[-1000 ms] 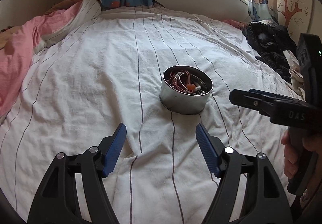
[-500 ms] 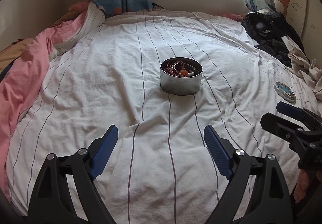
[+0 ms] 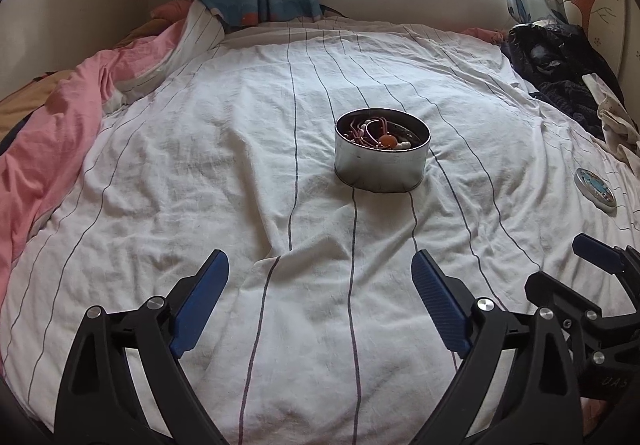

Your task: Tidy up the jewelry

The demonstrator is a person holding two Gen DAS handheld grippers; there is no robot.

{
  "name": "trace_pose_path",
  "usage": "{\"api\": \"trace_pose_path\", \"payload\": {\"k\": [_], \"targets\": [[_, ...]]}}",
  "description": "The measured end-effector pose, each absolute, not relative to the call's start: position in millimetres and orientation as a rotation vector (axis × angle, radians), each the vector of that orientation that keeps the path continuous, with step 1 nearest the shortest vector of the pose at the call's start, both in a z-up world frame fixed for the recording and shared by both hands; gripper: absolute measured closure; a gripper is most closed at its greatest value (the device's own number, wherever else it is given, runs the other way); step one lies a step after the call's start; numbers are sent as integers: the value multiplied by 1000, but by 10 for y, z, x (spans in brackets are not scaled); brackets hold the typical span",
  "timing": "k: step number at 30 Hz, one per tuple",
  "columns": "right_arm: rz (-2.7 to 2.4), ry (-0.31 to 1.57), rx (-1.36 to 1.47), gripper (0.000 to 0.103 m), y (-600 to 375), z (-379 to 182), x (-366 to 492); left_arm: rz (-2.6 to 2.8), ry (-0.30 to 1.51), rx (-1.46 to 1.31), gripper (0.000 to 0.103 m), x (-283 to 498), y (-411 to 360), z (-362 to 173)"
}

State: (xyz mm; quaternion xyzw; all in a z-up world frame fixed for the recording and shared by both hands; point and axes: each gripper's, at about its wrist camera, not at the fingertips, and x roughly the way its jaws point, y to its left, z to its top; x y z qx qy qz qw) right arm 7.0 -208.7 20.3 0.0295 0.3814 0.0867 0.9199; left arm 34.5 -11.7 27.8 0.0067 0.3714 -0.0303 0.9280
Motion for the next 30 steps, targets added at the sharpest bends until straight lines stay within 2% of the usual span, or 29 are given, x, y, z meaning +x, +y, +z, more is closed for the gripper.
{"api": "trace_pose_path", "payload": {"k": [16,22,30], "targets": [[110,782,30,9,-2001,144,128,-62,807,-19,11,380,-45,10],[98,805,42,9,-1935,51,226,-33,763,111,8,417,-125,103],[98,844,35,9,-1830,-76,310,-44,851,86,8,547,-83,-88]]}}
